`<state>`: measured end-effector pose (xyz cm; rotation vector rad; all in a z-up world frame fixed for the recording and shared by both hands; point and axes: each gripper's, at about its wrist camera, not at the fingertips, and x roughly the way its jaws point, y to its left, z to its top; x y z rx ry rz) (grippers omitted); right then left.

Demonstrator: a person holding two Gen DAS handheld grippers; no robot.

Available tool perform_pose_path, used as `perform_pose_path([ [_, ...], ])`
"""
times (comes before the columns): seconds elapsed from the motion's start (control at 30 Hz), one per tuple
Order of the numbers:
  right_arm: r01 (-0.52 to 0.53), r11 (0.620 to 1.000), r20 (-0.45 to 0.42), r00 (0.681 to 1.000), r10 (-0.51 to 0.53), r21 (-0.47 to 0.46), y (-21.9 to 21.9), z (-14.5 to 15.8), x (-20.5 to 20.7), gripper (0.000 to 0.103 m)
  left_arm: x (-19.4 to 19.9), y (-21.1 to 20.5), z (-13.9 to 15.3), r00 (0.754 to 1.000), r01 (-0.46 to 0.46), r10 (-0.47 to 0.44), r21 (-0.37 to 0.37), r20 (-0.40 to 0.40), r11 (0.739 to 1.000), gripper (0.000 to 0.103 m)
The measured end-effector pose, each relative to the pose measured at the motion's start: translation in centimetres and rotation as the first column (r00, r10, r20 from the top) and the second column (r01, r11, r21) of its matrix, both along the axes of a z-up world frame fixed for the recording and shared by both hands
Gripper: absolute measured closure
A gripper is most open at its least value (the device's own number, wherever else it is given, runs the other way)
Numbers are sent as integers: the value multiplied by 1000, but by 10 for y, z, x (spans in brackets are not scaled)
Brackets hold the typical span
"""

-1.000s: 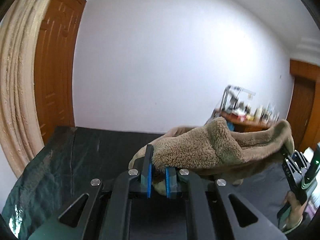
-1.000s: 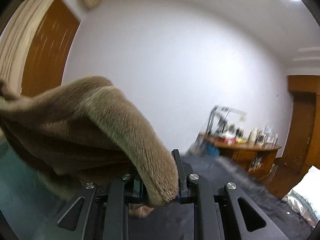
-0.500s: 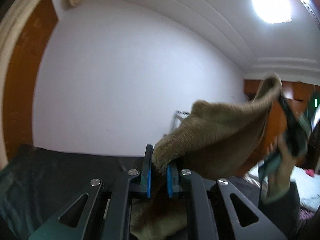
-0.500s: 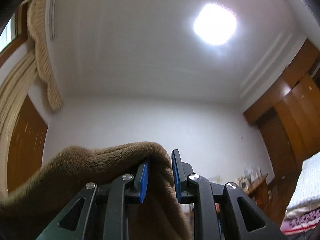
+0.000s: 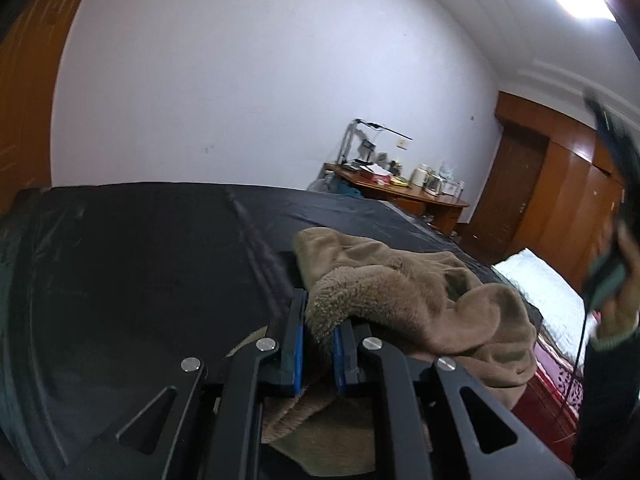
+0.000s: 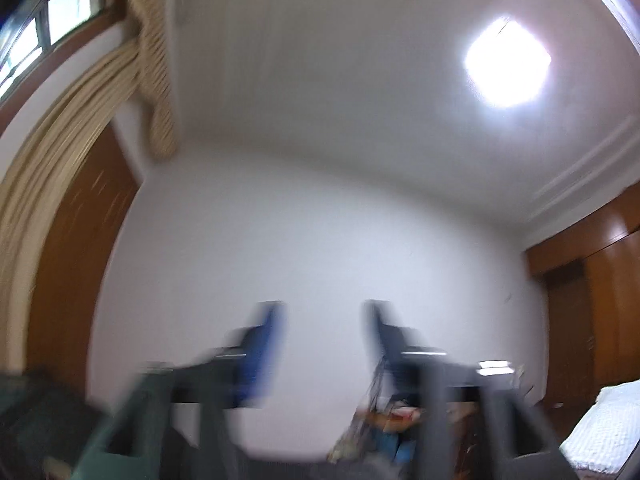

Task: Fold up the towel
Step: 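Raise the blanket high with both grippers, shaking it out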

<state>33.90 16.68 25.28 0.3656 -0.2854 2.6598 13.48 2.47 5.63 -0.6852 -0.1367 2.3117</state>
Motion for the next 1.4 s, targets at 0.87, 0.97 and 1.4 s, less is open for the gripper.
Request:
perform_pose_path([
  [0.87,-612,617,728,97,679,-494,-15,-194,-4,13,17,-96,51,965,-250,255,91,-56,964,88],
  [0.97,-659,519,716,-45,696,-545,-48,-201,11,13,10,-110,37,954,-295,298,81,-26,952,88],
  [1.4,-507,562,530,225,818,-653,20,-124,-66,13,24,-138,16,962,-264,269,93,-45,960,87],
])
